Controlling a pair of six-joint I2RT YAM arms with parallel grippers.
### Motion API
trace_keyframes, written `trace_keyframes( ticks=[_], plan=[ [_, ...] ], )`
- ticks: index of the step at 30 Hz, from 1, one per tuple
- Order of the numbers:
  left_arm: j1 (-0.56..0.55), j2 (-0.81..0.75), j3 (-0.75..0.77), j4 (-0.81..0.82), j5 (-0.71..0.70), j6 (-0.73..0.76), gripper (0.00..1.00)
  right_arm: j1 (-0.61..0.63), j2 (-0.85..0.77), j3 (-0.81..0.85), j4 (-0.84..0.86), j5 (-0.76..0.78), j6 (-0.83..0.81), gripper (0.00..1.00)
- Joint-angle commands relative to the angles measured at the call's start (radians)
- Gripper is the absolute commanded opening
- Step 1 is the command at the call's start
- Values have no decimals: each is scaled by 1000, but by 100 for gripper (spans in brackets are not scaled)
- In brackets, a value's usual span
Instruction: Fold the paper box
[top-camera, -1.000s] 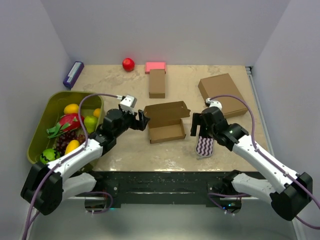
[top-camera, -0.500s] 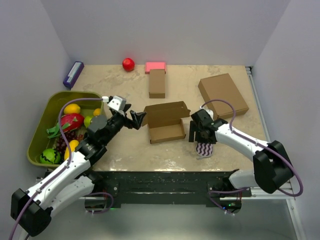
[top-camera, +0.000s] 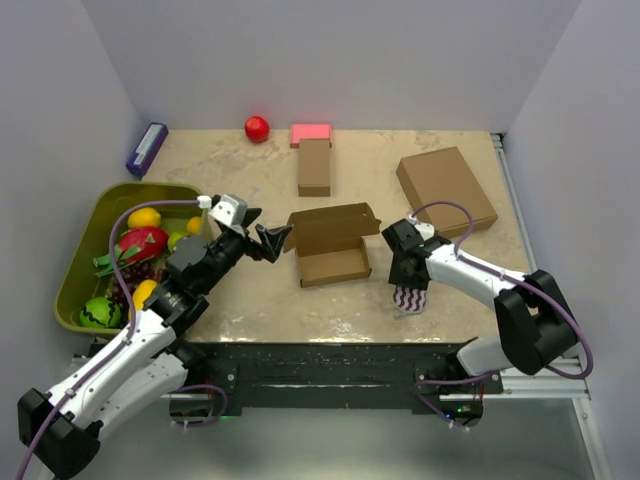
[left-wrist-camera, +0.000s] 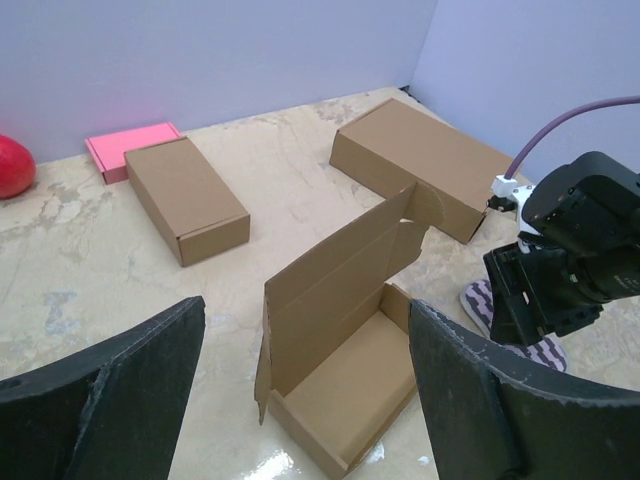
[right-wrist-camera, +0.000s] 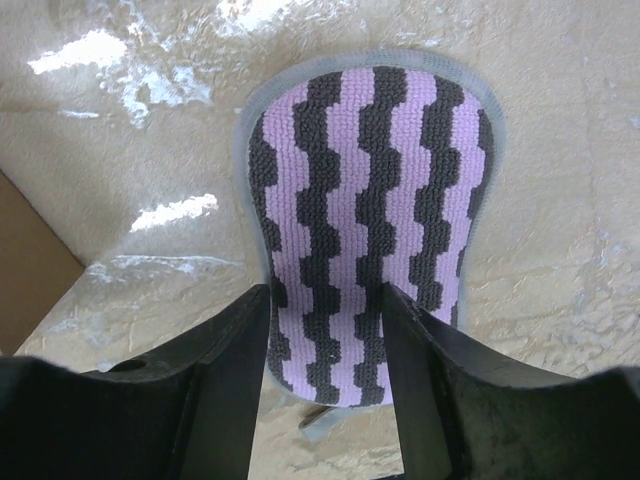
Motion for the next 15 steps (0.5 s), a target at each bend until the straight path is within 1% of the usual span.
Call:
trace_keyframes(
  ticks=[1, 4, 6, 8, 9, 10, 12, 15],
  plan=[
    [-3, -12, 47, 4, -2, 12, 86, -8, 20, -36, 58, 11, 39, 44],
    [-3, -9, 47, 2, -1, 13, 86, -11, 40, -53, 84, -8, 30, 31],
    [-3, -4, 47, 1, -1, 13, 86, -10, 59, -56, 87, -18, 19, 21],
    [-3, 0, 47, 1, 1, 13, 86, -11, 54, -59, 89, -23, 16, 15],
    [-3, 3, 49, -1, 2, 15, 86, -11, 48, -62, 89, -26, 17, 9],
    [-3, 5, 50, -2, 2, 15, 86, -10, 27, -64, 88, -29, 17, 5],
    [-3, 11, 50, -4, 2, 16, 86, -10, 1, -59, 78, -24, 20, 0],
    [-3, 16, 50, -4, 1, 18, 86, -10, -62, -39, 42, -18, 24, 0]
  ],
)
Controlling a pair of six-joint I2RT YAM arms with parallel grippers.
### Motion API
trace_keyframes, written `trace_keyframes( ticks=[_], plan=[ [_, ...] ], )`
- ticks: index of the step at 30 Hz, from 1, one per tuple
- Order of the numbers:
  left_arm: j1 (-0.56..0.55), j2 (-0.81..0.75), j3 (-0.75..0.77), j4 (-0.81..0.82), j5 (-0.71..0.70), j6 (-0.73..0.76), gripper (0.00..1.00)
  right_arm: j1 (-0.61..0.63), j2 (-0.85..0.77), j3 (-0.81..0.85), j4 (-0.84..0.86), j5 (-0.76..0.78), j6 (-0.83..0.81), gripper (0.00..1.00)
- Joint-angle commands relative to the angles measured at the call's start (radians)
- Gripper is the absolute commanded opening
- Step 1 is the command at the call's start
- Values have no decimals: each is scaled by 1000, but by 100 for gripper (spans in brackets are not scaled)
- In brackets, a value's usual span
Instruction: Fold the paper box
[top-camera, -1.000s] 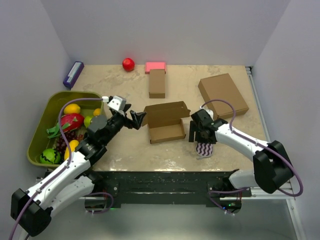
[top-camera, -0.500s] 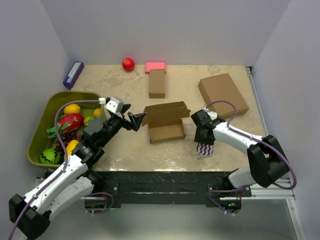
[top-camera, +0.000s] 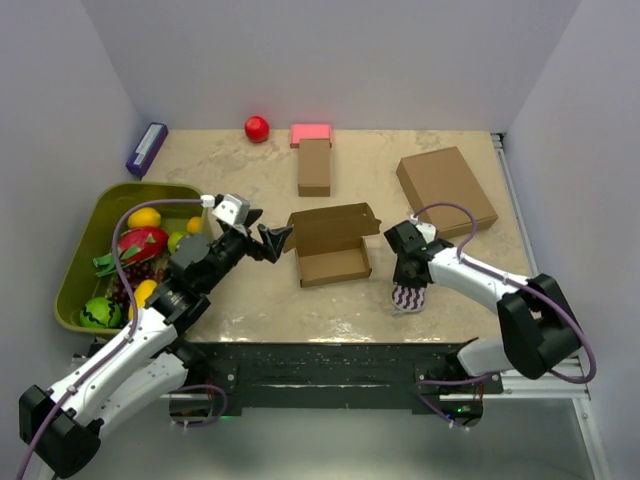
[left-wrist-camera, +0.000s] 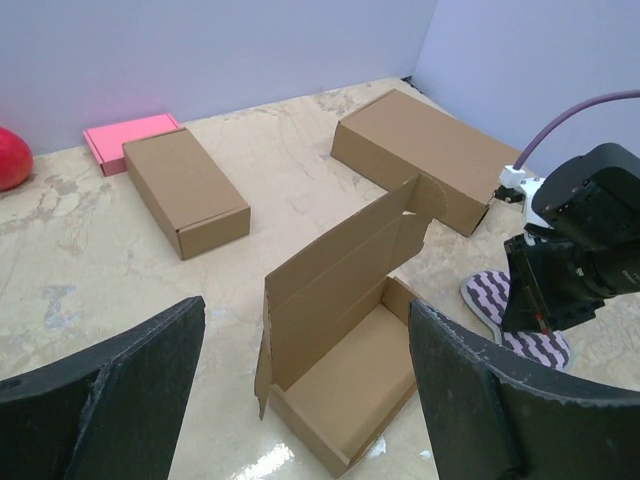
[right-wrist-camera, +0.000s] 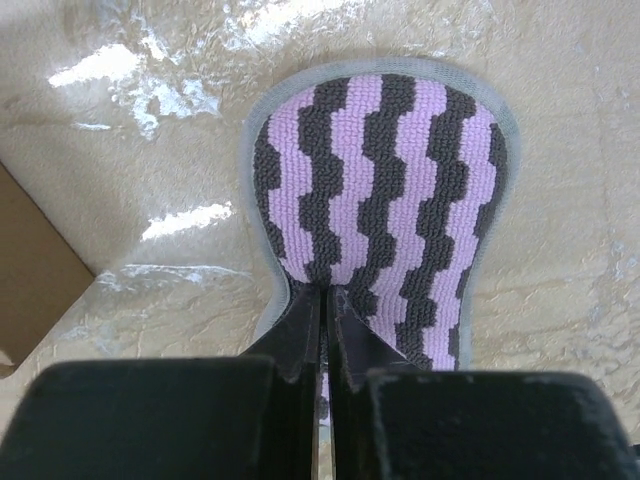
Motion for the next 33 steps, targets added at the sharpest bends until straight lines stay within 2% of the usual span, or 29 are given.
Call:
trace_keyframes(
  ticks=[1, 9, 15, 20, 24, 27, 33],
  plan=[
    [-3, 5, 50, 0, 2, 16, 86, -2, -70, 6, -30, -12, 18, 0],
    [-3, 7, 52, -1, -1, 18, 86, -2, -311, 125, -99, -82, 81, 0],
    [-3, 7, 54, -1, 1, 18, 86, 12, -406, 107, 32, -242, 243, 0],
    [-4, 5, 54, -3, 1, 19, 86, 153, -448, 61, 138, -165, 473, 0],
    [-3, 5, 55, -3, 4, 18, 86, 251, -420, 3, 284, -155, 624, 0],
    [-1, 4, 55, -4, 7, 18, 86, 312, -396, -40, 354, -89, 748, 0],
    [-4, 2, 58, -4, 8, 16, 86, 357, -335, -69, 446, -6, 938, 0]
  ],
)
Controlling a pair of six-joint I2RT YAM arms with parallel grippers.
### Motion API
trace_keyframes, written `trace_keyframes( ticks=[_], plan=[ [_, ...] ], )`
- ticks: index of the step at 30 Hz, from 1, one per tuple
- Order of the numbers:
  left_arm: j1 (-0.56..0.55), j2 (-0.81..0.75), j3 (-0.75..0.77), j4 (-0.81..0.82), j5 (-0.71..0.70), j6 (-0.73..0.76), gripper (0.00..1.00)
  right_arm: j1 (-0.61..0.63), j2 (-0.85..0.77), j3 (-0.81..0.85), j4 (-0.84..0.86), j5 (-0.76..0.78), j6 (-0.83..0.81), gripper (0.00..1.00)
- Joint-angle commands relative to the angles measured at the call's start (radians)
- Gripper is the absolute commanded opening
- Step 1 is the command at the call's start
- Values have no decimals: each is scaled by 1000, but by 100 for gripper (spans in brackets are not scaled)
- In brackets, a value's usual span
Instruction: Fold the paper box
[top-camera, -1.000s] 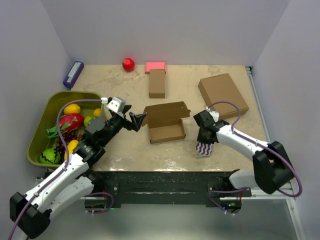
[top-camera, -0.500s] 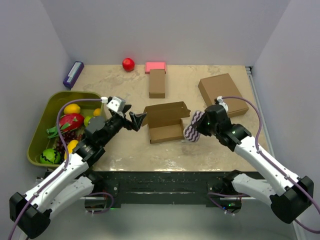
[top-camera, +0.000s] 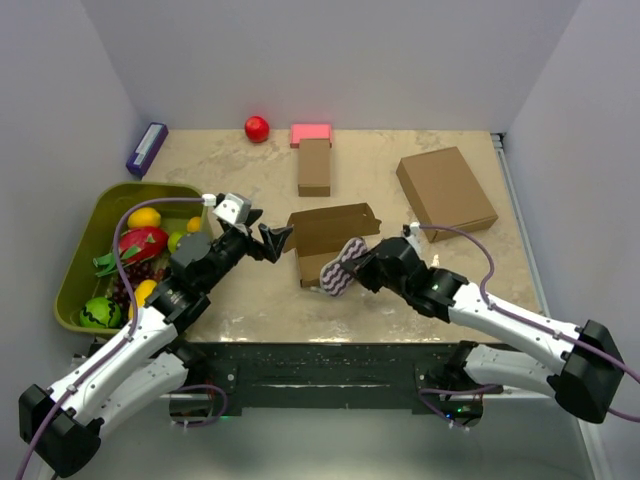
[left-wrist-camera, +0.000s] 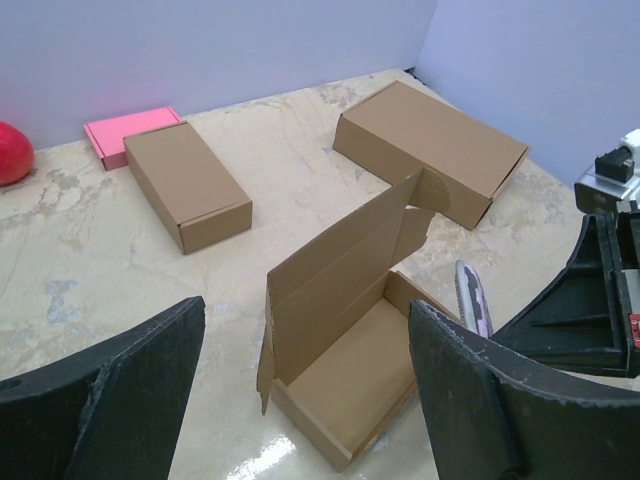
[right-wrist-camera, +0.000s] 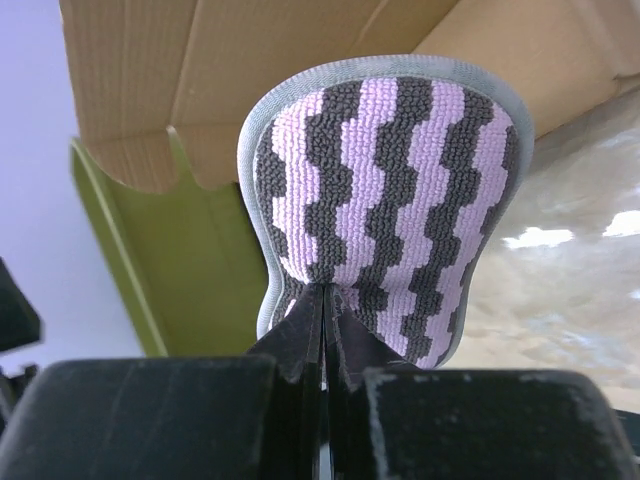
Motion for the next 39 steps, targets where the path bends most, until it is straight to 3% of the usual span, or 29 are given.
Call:
trace_keyframes(
  ticks=[1, 5, 11, 21, 39],
  plan=[
    [-2, -8, 44, 22, 8, 7, 86, 14, 40, -17, 153, 95, 216, 0],
    [-2, -8, 44, 21, 8, 7, 86, 24, 113, -48, 233, 95, 322, 0],
    [0, -13, 44, 21, 10, 7, 86, 25, 164, -12, 207, 158, 368, 0],
    [-2, -13, 45, 18, 17, 3, 86, 25, 163, 14, 173, 225, 420, 0],
    [-2, -1, 50, 10, 22, 3, 86, 25, 348, 78, 201, 241, 464, 0]
  ],
)
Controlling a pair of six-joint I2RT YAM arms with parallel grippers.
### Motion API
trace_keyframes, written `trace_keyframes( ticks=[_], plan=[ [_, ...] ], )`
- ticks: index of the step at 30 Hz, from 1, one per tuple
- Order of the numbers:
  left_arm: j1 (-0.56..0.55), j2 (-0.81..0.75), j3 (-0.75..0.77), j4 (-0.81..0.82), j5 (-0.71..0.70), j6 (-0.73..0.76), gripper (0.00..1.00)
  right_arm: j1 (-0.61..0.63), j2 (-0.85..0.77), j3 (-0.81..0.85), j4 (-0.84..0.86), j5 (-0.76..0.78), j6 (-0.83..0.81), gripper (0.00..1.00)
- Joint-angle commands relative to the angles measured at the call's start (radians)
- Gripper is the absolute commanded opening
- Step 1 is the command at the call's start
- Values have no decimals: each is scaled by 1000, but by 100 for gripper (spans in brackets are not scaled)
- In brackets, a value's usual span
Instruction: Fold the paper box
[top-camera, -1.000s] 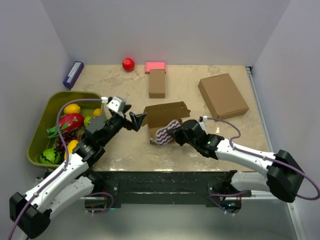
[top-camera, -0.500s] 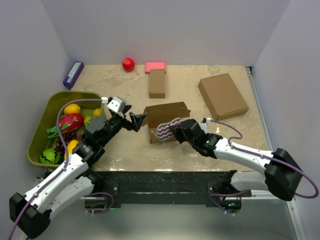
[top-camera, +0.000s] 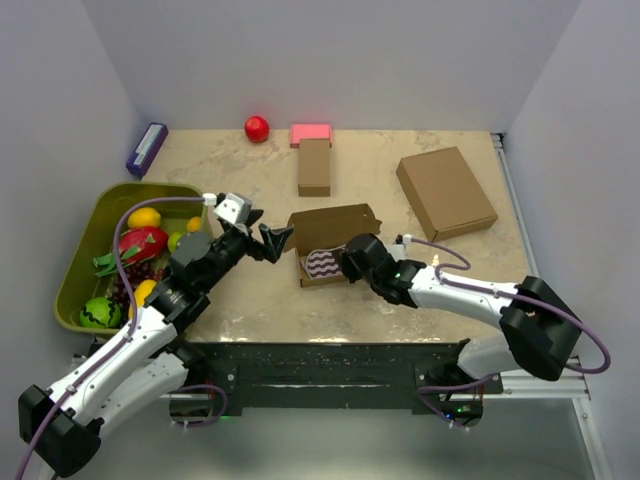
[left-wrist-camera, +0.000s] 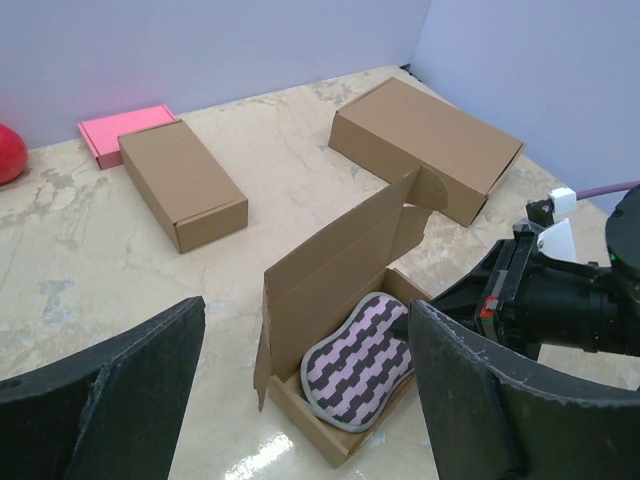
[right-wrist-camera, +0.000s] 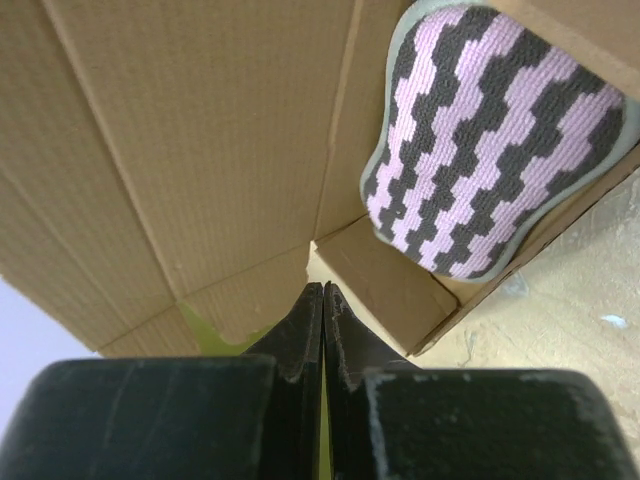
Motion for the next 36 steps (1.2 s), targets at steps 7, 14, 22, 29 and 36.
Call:
trace_keyframes(
  ticks=[7, 14, 22, 29, 36],
  plan=[
    [-2, -1, 44, 23, 9, 3, 86, 4, 64, 47, 30, 64, 2, 0],
    [-2, 10, 47, 17, 10, 4, 86, 5, 9, 72, 3, 131, -223, 0],
    [-2, 48, 56, 16, 36, -7, 88, -22, -333, -152, 150, 187, -605, 63],
    [3, 155, 91, -6, 137, 7, 90, -353, -401, -46, 28, -256, -1090, 91],
    [23, 225, 113, -50, 125, 24, 90, -420, -183, 81, -36, -367, -1476, 91]
  ],
)
